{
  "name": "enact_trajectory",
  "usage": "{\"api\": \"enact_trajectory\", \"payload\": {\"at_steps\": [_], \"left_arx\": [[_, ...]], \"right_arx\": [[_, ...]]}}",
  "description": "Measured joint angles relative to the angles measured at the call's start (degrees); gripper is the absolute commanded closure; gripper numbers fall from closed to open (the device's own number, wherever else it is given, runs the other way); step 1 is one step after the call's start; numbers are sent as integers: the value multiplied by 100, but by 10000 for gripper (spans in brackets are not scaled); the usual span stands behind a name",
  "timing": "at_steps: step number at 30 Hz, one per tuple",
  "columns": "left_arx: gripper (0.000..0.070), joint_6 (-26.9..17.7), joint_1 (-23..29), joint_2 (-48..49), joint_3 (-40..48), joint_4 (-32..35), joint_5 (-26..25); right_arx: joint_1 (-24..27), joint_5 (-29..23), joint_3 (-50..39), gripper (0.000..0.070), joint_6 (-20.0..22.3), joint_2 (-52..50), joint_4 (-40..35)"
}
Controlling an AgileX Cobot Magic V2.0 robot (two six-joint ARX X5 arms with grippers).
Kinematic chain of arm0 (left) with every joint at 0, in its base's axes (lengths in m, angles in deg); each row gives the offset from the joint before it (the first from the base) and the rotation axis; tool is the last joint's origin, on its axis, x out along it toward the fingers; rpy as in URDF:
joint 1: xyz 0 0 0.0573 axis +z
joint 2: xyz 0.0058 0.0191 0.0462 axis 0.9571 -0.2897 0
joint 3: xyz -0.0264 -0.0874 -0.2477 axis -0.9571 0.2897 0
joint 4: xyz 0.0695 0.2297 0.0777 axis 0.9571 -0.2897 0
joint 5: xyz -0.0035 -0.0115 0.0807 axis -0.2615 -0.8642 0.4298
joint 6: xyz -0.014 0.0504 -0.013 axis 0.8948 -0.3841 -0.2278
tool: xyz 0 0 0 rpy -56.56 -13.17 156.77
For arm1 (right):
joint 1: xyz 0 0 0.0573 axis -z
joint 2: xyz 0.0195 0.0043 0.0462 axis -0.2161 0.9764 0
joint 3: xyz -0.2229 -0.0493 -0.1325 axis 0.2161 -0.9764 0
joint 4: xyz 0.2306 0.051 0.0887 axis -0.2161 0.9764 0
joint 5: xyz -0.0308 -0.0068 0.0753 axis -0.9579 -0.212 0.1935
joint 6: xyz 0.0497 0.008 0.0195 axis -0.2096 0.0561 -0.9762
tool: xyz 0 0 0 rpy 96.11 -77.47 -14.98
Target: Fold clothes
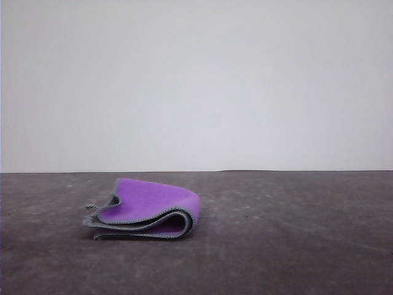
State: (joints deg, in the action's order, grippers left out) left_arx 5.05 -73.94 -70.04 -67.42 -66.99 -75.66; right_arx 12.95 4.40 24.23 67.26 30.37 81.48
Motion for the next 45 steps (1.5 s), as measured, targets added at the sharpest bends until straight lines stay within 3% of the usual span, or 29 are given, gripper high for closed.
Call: {"api": "enact_trajectory", "payload": {"at_steps": [45], "left_arx": [[700, -2, 0, 2, 0, 0, 0]], "right_arx": [[0, 0, 0, 685, 0, 0, 0]]}}
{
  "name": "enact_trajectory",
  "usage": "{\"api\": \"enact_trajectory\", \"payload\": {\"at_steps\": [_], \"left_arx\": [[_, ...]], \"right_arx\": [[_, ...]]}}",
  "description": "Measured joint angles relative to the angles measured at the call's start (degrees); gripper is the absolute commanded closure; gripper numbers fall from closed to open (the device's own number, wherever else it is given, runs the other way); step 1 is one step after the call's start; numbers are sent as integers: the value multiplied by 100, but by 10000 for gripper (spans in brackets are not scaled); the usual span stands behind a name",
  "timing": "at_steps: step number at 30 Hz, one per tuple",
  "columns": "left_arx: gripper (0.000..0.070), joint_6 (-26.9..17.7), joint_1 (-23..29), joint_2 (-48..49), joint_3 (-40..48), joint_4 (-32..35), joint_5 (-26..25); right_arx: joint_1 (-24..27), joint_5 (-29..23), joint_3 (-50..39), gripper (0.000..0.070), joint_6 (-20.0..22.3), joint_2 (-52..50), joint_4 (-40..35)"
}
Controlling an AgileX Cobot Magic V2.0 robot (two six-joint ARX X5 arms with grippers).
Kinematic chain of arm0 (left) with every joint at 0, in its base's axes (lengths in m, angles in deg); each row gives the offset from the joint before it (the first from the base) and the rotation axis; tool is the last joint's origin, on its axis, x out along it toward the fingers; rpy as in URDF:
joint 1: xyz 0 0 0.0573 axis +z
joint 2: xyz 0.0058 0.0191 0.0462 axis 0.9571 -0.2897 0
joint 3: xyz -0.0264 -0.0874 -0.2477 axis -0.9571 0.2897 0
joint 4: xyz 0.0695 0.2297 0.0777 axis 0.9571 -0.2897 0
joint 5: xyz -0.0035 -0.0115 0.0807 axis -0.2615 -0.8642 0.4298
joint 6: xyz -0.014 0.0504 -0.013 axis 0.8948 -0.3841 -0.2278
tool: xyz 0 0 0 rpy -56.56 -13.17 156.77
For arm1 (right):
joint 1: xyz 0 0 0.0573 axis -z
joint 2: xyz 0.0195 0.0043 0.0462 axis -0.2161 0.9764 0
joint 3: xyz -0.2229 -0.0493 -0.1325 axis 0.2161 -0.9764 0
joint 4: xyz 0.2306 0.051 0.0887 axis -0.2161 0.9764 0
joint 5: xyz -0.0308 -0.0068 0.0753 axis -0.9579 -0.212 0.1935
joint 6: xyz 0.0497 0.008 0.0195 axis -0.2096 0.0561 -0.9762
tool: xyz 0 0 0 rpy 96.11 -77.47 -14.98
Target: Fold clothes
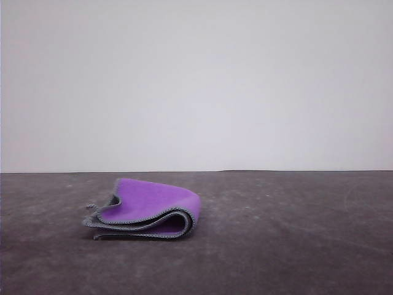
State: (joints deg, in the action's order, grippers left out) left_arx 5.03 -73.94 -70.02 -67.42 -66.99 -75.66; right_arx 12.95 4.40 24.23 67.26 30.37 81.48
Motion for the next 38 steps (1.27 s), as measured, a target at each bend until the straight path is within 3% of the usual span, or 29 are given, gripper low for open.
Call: {"api": "enact_trajectory", "payload": {"at_steps": [38], "left_arx": [[700, -1, 0, 1, 0, 0, 0]], "right_arx": [[0, 0, 0, 685, 0, 0, 0]]}}
